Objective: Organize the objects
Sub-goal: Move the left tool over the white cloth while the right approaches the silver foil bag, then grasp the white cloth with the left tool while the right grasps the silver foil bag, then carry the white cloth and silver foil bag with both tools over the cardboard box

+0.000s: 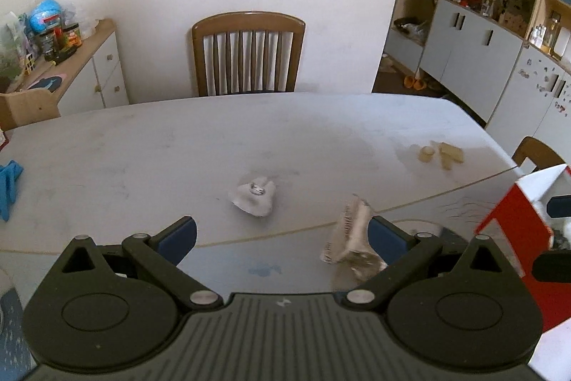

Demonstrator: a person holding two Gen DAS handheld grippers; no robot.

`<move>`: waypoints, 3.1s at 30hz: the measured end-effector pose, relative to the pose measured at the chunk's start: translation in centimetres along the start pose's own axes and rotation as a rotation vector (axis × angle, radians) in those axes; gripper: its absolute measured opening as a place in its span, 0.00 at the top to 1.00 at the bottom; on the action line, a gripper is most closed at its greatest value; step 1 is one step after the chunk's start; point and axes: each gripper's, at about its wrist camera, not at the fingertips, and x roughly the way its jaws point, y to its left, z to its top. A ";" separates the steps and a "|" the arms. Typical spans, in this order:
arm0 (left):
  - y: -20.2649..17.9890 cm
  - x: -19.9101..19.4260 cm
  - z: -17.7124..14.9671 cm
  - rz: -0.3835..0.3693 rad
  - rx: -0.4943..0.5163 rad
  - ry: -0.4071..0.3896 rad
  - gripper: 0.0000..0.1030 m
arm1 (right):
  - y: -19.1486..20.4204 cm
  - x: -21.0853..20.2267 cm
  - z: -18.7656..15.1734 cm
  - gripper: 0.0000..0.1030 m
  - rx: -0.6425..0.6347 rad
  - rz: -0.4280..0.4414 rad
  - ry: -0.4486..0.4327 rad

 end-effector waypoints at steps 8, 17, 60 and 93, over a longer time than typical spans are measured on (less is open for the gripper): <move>1.7 4.9 0.4 -0.023 0.014 0.028 0.00 | 1.2 4.5 1.2 0.02 -0.029 -0.016 0.042; 3.4 10.3 -0.2 -0.013 -0.008 0.067 0.00 | 1.6 9.5 0.9 0.02 -0.101 -0.020 0.082; 2.1 14.6 -1.3 -0.007 0.106 0.014 0.50 | 3.1 16.5 0.0 0.52 -0.205 -0.017 0.196; -7.0 1.2 0.1 -0.136 0.108 0.043 0.50 | -2.7 2.6 0.6 0.53 0.121 -0.042 0.091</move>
